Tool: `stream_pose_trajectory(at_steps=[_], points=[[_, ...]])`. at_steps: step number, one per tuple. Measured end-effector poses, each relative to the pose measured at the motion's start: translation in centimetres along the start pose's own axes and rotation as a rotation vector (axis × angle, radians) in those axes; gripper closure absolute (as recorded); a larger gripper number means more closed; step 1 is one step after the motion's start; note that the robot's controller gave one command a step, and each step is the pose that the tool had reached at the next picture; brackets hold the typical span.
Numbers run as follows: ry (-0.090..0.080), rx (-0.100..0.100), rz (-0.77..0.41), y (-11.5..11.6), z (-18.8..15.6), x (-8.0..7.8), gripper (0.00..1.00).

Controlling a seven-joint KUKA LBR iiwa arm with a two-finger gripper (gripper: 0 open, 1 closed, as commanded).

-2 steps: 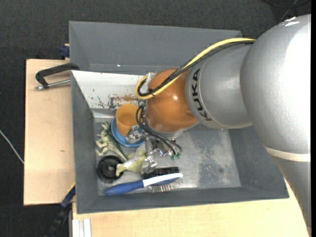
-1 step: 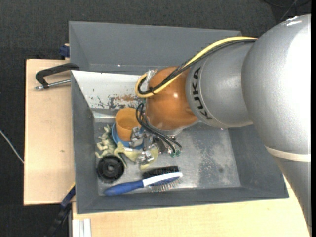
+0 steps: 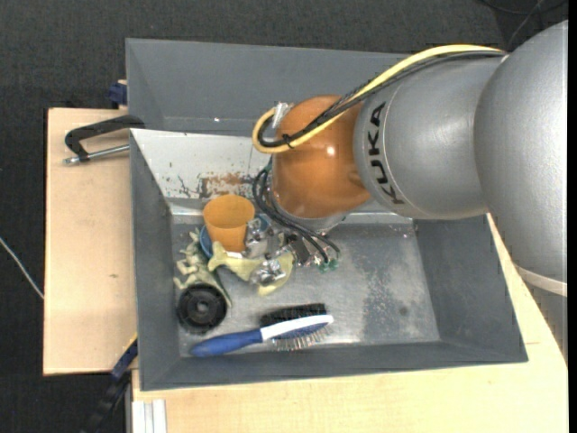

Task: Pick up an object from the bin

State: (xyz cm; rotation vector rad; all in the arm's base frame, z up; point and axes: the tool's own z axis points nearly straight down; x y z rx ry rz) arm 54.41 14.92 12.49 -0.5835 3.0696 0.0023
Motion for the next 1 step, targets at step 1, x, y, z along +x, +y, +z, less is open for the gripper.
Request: stream_pose_trajectory(at_steps=[1], points=[[0.004,-0.001,0.001,0.04,-6.68,-0.41,1.00]])
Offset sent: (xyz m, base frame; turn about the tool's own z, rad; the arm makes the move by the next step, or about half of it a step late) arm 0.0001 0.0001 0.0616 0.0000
